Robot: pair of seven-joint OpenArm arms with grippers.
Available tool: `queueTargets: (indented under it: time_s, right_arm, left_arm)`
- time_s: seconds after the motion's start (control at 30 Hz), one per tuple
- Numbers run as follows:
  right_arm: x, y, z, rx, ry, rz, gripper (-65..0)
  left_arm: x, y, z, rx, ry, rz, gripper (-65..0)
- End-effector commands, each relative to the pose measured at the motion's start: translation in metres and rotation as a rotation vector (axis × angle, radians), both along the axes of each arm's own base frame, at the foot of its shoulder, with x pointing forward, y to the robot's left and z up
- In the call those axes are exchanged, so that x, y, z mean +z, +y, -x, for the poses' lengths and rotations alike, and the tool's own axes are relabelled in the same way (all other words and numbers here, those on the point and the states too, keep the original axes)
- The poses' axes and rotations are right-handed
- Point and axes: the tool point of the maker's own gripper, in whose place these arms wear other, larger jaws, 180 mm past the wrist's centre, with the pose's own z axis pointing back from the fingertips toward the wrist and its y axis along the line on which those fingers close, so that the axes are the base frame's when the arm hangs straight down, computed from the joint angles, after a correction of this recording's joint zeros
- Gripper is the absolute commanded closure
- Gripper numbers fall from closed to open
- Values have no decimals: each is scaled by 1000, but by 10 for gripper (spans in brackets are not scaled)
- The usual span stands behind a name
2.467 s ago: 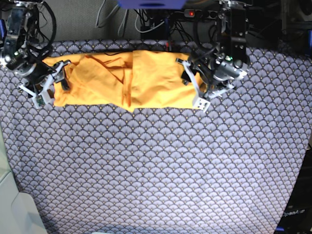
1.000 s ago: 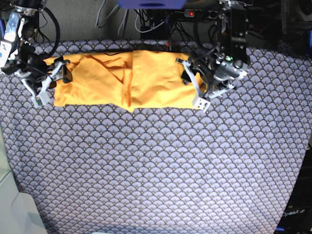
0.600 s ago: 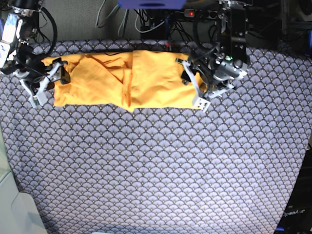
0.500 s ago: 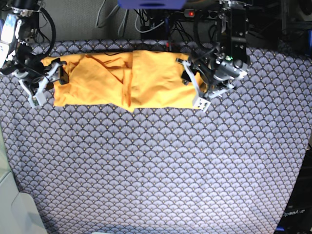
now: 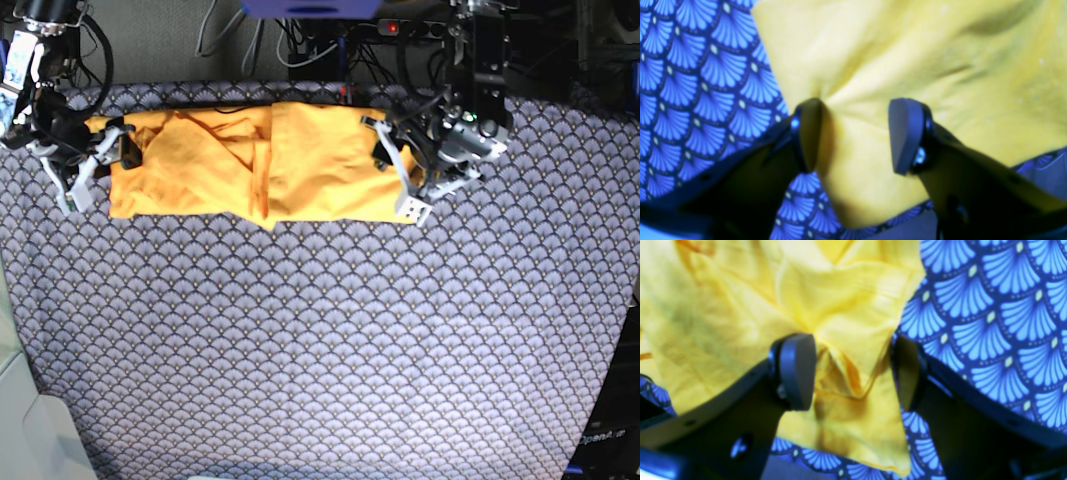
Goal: Fold the T-shirt properly
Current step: 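Grasp both ends of the halved yellow strip with both grippers, then release the left gripper and lift the strip end with the right gripper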
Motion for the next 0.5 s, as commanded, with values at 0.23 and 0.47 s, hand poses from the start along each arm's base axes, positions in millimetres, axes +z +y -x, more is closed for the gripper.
queueTargets:
  time_s: [0.23,0.47]
  right_arm:
    - [6,-2,-4,2,-22,0,-374]
    - [4,7,-6,2,-29,-22,-136]
  left_arm:
    - [9,-2,-7,2,-36,8,-322]
    - [12,-2,-8,2,-44,8,-322]
